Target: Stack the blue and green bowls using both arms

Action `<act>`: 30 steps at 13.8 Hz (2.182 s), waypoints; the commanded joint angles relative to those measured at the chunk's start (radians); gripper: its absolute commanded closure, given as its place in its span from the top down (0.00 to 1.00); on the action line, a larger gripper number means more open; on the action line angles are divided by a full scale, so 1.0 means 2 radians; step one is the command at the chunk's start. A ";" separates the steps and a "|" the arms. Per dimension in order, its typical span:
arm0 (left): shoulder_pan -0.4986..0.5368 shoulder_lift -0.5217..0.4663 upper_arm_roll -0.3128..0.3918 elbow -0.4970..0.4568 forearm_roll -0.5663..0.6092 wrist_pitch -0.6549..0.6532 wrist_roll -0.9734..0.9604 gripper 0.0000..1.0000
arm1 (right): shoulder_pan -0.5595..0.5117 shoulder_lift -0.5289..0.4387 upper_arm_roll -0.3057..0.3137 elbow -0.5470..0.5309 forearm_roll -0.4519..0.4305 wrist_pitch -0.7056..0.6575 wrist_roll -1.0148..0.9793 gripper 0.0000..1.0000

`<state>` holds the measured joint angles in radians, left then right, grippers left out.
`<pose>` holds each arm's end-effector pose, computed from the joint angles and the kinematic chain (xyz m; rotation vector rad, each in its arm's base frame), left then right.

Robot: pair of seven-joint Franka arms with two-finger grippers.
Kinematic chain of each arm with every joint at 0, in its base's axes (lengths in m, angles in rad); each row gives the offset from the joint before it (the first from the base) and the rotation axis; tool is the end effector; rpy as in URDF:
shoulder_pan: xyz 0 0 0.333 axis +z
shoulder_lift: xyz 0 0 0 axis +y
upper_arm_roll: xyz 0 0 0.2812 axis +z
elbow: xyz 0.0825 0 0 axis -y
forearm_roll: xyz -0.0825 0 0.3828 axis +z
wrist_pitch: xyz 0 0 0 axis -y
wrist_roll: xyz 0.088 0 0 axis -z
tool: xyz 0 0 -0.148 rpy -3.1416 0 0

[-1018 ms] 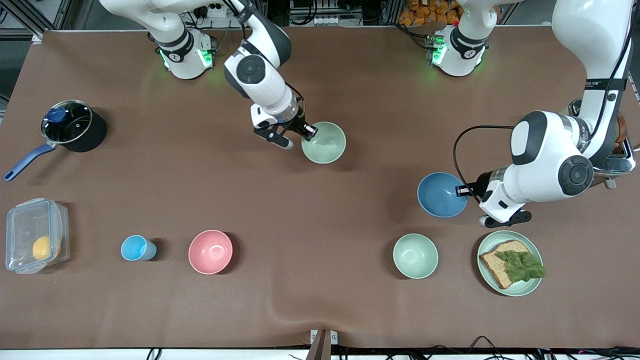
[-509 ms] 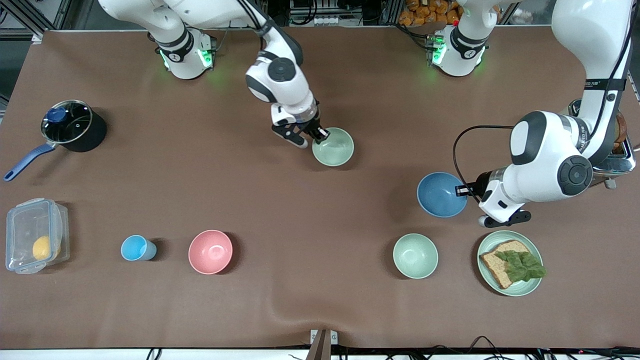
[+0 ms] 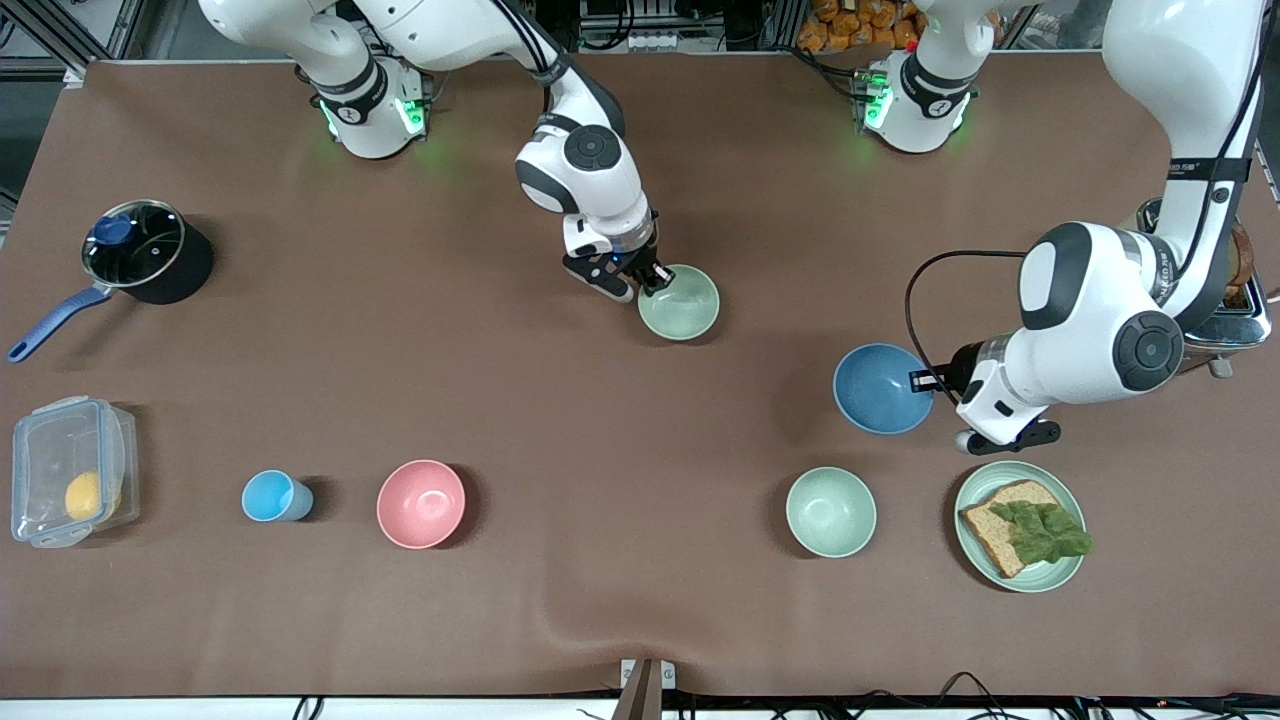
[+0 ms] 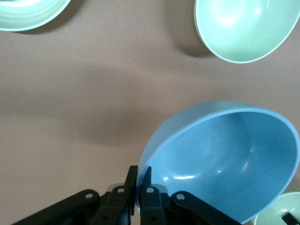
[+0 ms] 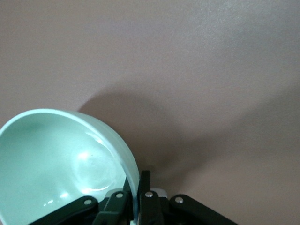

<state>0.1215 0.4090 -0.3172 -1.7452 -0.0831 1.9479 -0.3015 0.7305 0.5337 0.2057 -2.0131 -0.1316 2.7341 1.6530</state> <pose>0.5980 -0.1207 0.2664 2.9646 0.2327 -0.3459 0.3586 0.4972 0.1402 -2.7878 0.9230 -0.0290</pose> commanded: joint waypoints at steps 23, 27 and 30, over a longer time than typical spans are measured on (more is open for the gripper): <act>-0.086 0.013 -0.132 -0.066 -0.008 0.060 -0.138 0.00 | -0.122 -0.003 0.015 0.042 0.268 -0.089 -0.055 1.00; -0.108 0.032 -0.132 -0.065 -0.004 0.078 -0.152 0.00 | -0.121 0.033 0.016 0.042 0.389 -0.036 -0.105 1.00; -0.133 0.052 -0.131 -0.065 -0.004 0.088 -0.166 0.00 | -0.123 0.035 0.015 0.042 0.477 -0.036 -0.177 1.00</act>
<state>-0.1098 0.4940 -0.5827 -1.8762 -0.0832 2.1038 -0.5985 0.5119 0.6034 0.2138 -1.9321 0.7253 2.6623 1.3741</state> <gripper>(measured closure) 0.938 0.000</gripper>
